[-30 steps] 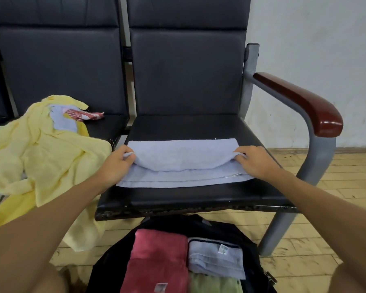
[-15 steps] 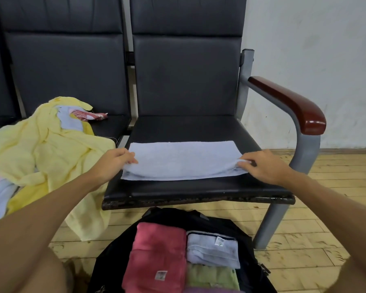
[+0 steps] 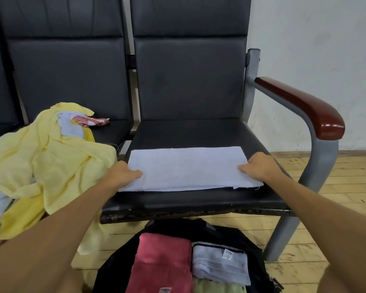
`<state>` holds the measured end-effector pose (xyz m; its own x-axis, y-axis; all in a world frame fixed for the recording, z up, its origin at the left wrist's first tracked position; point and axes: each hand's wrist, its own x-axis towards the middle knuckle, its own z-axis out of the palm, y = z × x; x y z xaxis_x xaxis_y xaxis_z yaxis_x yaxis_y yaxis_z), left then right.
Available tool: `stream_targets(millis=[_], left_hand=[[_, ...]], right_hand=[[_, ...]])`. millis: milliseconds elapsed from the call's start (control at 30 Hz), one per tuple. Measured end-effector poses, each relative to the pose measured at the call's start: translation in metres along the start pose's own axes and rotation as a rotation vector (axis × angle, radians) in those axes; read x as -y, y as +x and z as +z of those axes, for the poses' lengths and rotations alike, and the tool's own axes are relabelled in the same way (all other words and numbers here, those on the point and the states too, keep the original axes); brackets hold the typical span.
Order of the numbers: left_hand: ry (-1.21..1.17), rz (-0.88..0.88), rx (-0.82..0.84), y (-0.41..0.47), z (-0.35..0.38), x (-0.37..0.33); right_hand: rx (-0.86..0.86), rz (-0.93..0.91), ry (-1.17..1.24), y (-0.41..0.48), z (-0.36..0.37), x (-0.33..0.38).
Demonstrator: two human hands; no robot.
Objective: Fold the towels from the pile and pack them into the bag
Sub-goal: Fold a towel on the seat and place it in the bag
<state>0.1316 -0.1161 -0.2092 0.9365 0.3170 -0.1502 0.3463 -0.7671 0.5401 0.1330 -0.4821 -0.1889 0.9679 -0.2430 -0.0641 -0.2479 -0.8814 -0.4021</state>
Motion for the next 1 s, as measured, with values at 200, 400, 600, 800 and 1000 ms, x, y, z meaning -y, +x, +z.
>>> stream_targets(millis=[200, 400, 600, 800, 1000], left_hand=[[-0.533, -0.044, -0.055, -0.019, 0.0, -0.02], [-0.925, -0.034, 0.048, -0.053, -0.027, -0.054], [-0.783, 0.109, 0.124, -0.073, -0.036, -0.113], [-0.5, 0.232, 0.272, -0.08, 0.001, -0.16], [-0.266, 0.312, 0.345, -0.087, 0.06, -0.179]], right_hand=[[0.108, 0.053, 0.155, -0.006, 0.002, 0.02], [0.303, 0.088, 0.435, -0.018, 0.002, 0.029], [0.319, 0.113, 0.655, -0.028, -0.004, 0.033], [0.323, 0.16, 0.711, -0.023, -0.011, 0.023], [0.36, 0.164, 0.751, -0.02, -0.012, 0.015]])
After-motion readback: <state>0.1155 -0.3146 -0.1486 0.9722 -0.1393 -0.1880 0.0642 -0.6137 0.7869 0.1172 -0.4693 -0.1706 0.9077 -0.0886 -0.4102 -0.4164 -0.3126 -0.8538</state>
